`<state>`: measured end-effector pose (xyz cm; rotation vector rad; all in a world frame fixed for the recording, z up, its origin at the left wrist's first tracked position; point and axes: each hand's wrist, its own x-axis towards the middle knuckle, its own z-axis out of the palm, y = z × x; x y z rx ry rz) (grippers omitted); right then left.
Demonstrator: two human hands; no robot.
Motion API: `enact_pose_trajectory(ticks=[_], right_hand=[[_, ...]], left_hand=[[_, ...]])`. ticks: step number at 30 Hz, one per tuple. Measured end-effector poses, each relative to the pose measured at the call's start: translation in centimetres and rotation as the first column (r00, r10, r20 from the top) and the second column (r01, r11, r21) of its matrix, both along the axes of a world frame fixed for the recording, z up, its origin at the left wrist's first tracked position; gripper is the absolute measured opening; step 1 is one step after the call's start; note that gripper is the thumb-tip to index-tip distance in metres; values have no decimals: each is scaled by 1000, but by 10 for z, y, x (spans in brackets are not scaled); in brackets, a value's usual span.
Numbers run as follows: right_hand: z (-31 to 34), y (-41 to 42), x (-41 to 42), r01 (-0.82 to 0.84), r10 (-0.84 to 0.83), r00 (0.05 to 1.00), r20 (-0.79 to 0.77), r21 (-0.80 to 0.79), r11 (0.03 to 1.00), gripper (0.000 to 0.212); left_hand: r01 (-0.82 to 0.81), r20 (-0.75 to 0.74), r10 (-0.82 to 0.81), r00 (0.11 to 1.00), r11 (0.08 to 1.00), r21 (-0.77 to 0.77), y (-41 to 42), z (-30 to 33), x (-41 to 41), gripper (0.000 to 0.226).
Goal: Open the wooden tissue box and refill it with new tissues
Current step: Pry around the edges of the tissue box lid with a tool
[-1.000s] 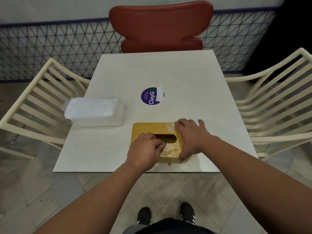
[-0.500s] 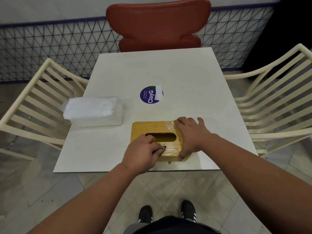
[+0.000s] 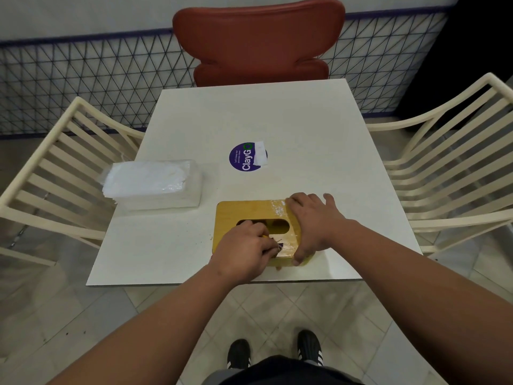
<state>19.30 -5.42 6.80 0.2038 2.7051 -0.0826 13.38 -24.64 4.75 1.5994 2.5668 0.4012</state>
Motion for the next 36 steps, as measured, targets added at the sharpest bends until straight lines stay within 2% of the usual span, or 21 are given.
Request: enact_pose_trajectory(ticks=[5, 10, 15, 20, 25, 30, 33, 36], right_hand=[[1, 0, -1, 0, 0, 1000, 5, 2, 1000, 138], [0, 0, -1, 1, -1, 1000, 4, 3, 1000, 137], [0, 0, 0, 6, -6, 1000, 5, 8, 1000, 137], [-1, 0, 0, 7, -7, 1000, -10, -2, 1000, 137], [0, 0, 0, 10, -10, 1000, -3, -5, 1000, 137], [3, 5, 0, -14, 15, 1000, 7, -40, 999, 140], [8, 18, 0, 1, 3, 999, 43, -92, 996, 147], [9, 25, 2, -24, 28, 998, 64, -71, 997, 148]], left_hand=[[-100, -18, 100, 995, 995, -28, 22, 4, -6, 31], [84, -12, -83, 996, 996, 12, 5, 2, 8, 26], [-43, -23, 43, 999, 999, 13, 22, 5, 0, 28], [147, -50, -147, 988, 989, -1, 16, 2, 10, 27], [-40, -21, 40, 999, 999, -6, 29, 4, -3, 29], [118, -45, -117, 992, 993, 15, 20, 2, 10, 27], [45, -38, -43, 998, 998, 52, 22, 7, 5, 31], [-33, -14, 34, 999, 998, 47, 27, 10, 3, 29]])
